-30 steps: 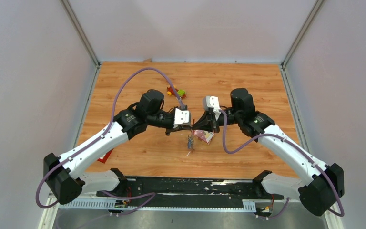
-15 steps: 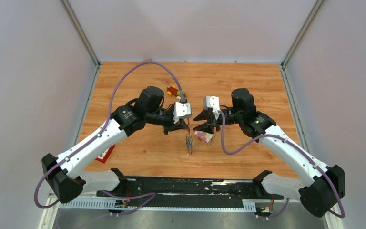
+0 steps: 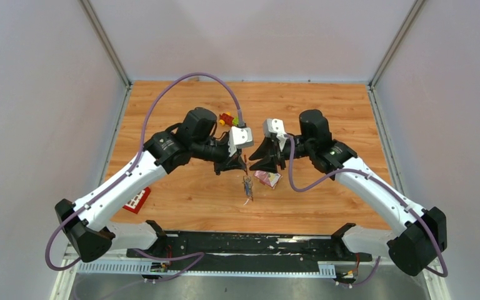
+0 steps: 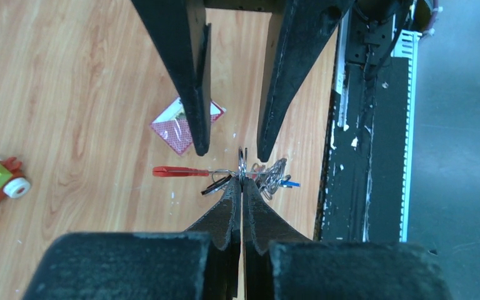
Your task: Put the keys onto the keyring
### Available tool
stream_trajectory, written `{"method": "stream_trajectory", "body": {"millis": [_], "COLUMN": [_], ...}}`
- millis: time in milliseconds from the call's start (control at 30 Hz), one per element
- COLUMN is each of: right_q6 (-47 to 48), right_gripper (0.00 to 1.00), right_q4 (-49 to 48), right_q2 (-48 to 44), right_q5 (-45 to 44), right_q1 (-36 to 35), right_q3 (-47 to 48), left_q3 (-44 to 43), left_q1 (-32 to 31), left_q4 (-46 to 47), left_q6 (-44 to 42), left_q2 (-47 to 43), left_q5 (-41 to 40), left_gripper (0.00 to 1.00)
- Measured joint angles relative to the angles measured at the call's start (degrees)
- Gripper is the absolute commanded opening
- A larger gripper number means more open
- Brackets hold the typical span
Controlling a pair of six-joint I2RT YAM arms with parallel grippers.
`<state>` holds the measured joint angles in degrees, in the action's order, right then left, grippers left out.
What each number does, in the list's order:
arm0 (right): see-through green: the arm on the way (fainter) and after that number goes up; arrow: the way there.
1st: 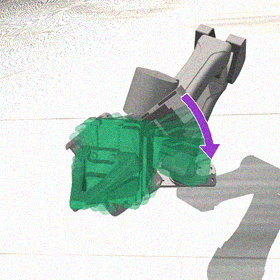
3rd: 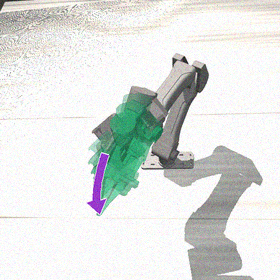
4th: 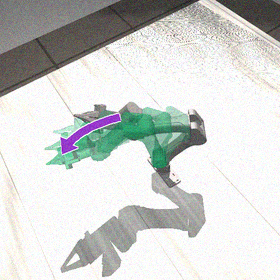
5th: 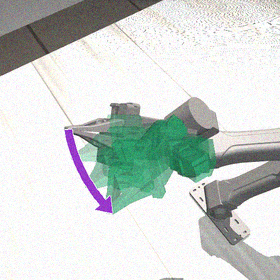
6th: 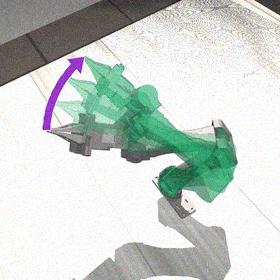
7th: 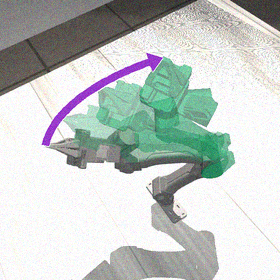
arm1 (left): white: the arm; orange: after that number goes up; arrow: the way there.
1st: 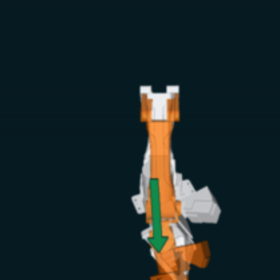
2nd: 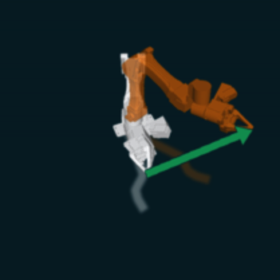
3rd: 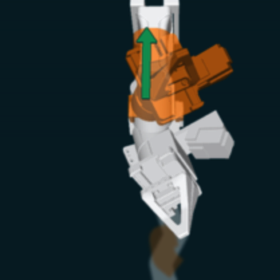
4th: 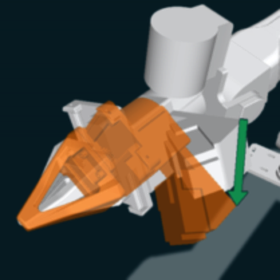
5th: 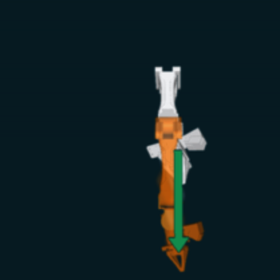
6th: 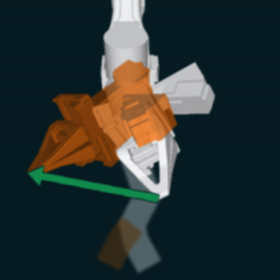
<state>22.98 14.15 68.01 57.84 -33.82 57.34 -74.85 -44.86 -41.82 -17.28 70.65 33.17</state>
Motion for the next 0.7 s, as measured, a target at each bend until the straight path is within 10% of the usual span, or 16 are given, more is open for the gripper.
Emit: {"method": "stream_trajectory", "body": {"millis": [700], "right_q6": [-3.30], "right_gripper": [0.17], "right_q4": [-1.64], "right_q2": [1.38], "right_q5": [4.28], "right_q1": [-1.44], "right_q3": [1.49], "left_q3": [0.00], "left_q1": [-0.17], "left_q4": [-2.12], "left_q6": [0.04], "left_q2": [1.20], "left_q5": [2.36], "left_gripper": [0.00]}}
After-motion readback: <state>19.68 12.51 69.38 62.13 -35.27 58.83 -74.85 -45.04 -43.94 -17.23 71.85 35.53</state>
